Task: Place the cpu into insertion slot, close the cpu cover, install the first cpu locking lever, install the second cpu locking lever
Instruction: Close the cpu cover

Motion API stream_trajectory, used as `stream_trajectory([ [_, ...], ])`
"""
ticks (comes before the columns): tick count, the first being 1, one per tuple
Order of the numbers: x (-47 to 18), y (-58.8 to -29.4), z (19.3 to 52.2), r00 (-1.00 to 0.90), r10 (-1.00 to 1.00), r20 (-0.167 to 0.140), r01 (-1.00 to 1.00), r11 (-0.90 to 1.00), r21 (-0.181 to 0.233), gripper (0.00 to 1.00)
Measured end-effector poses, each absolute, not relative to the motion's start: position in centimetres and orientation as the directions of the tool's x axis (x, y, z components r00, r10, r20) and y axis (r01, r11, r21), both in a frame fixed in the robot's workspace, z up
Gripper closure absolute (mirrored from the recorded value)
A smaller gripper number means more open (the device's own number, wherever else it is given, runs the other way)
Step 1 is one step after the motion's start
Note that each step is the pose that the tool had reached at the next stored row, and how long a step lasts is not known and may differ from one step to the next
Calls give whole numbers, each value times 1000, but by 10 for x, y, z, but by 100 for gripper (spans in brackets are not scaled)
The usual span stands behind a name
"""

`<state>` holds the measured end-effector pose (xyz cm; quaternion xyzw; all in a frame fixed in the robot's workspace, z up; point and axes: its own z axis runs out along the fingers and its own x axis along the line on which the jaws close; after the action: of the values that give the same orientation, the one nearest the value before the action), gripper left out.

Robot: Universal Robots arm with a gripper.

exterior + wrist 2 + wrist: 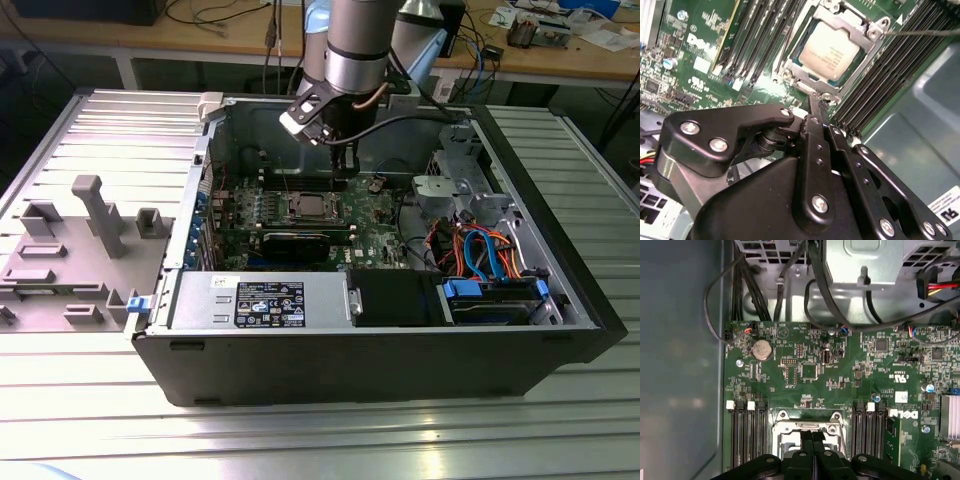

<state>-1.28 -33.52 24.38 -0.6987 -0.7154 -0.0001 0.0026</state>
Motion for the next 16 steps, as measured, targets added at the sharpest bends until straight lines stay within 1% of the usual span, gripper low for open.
stream_trajectory([
  [6, -26, -335, 238, -25, 1000, 4, 1000, 25, -8, 89],
  [9, -55, -335, 220, -32, 999, 5, 999, 32, -23, 89],
  [16, -65, -335, 215, -35, 999, 6, 999, 35, -27, 89],
])
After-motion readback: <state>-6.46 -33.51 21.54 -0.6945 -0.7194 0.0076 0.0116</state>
